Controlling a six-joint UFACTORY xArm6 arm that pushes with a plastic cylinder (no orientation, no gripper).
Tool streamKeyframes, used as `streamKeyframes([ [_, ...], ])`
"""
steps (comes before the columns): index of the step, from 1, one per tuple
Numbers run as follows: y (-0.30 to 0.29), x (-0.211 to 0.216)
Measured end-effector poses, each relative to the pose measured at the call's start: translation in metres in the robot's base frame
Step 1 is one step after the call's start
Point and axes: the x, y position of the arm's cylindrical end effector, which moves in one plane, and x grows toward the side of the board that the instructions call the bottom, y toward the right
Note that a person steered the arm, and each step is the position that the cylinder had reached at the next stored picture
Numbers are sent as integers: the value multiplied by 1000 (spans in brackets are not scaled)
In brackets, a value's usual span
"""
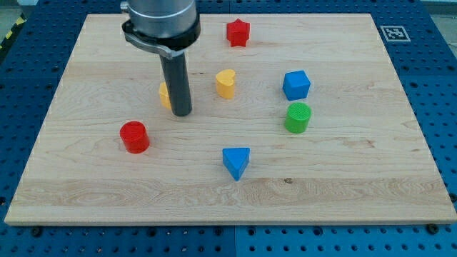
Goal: Push the red circle diagonally to the top left of triangle
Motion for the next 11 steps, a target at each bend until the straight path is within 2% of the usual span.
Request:
streamKeyframes([
  [3,-52,-13],
  [4,-90,-7],
  [5,-105,39],
  [6,-106,81],
  [11,-38,64],
])
